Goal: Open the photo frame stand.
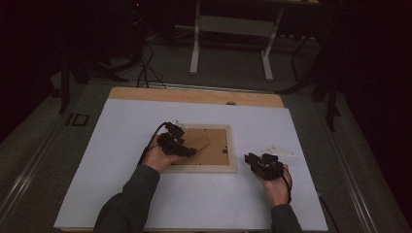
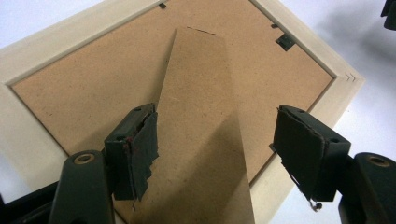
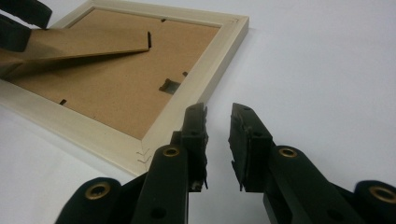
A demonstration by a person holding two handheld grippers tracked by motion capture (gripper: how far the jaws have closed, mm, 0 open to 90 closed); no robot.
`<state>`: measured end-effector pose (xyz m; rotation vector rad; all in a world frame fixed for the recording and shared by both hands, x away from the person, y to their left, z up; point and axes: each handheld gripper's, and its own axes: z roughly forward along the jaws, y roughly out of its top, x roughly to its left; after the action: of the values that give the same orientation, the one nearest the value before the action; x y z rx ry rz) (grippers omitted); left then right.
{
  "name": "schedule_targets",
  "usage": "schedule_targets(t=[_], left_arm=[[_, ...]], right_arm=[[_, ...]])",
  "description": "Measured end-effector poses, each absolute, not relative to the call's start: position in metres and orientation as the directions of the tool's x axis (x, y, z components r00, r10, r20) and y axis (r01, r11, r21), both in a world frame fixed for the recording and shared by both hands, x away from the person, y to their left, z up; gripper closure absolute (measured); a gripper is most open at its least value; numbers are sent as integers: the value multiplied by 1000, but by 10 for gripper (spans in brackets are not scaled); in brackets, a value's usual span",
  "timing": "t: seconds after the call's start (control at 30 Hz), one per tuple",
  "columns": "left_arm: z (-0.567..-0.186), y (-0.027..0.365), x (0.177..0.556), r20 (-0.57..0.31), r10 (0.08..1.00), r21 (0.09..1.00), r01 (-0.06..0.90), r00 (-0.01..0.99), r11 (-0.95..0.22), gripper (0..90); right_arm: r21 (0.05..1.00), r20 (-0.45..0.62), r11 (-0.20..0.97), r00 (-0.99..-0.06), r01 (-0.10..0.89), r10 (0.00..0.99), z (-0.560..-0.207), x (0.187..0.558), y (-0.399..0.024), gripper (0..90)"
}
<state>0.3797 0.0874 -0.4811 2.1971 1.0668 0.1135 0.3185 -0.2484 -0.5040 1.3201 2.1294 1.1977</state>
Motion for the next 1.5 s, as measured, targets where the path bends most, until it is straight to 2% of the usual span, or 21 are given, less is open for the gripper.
schedule_targets(t=[0.27, 0.5, 0.87, 0.97, 1.1, 1.27, 1.5], left_arm=[[-484, 90, 388, -241, 710, 600, 676, 662, -427, 333], [-487, 90, 390, -192, 723, 585, 669, 664, -459, 304], [-494, 83, 389, -188, 710, 554, 671, 678, -494, 298], [-494, 82, 388, -154, 718, 550, 662, 679, -508, 360], [-494, 82, 388, -149, 719, 547, 663, 678, -512, 377], [-495, 83, 388, -166, 708, 549, 660, 687, -512, 335], [-497, 84, 388, -175, 707, 551, 663, 685, -506, 339]], right_arm=[[806, 128, 200, -494, 557, 860, -505, 319, -249, 753], [806, 132, 198, -495, 558, 859, -506, 319, -249, 754], [805, 134, 197, -495, 560, 858, -506, 320, -249, 754], [805, 136, 196, -495, 560, 858, -506, 320, -250, 754], [805, 135, 197, -496, 560, 858, -506, 320, -249, 754], [805, 136, 196, -495, 560, 858, -506, 320, -249, 754], [805, 135, 197, -497, 559, 857, -506, 320, -249, 753]])
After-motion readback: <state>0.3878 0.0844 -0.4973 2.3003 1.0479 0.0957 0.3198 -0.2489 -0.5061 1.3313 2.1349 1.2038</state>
